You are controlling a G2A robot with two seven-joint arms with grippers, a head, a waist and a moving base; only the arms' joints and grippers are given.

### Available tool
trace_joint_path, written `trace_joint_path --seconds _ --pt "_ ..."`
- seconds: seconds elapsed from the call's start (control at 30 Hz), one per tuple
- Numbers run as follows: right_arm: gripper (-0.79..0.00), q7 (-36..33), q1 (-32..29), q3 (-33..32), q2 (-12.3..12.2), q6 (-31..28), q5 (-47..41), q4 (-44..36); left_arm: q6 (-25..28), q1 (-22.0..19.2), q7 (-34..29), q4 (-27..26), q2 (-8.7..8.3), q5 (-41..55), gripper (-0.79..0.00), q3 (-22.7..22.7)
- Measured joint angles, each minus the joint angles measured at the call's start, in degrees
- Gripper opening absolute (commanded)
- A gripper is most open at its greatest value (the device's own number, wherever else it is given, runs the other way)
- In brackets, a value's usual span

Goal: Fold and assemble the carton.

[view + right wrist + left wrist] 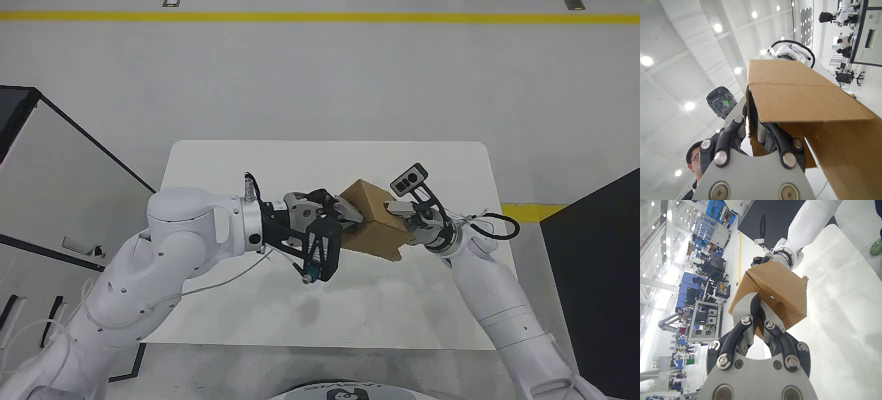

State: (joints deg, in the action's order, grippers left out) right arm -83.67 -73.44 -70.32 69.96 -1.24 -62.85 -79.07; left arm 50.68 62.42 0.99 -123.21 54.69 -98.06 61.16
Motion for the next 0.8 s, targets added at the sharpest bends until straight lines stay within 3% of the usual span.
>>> trace_joint_path --seconds 0.27,0.8 --pt "-0.785 0.0 0.0 0.0 0.0 0.0 0.0 0.0 0.37 1.16 -0.49 -0.66 -0.38 0.95 -0.785 2.69" --pt "-0.785 0.0 0.0 0.0 0.0 0.0 0.0 0.0 2.73 1.78 0.26 -1.4 -0.68 -0.22 -0.785 2.68"
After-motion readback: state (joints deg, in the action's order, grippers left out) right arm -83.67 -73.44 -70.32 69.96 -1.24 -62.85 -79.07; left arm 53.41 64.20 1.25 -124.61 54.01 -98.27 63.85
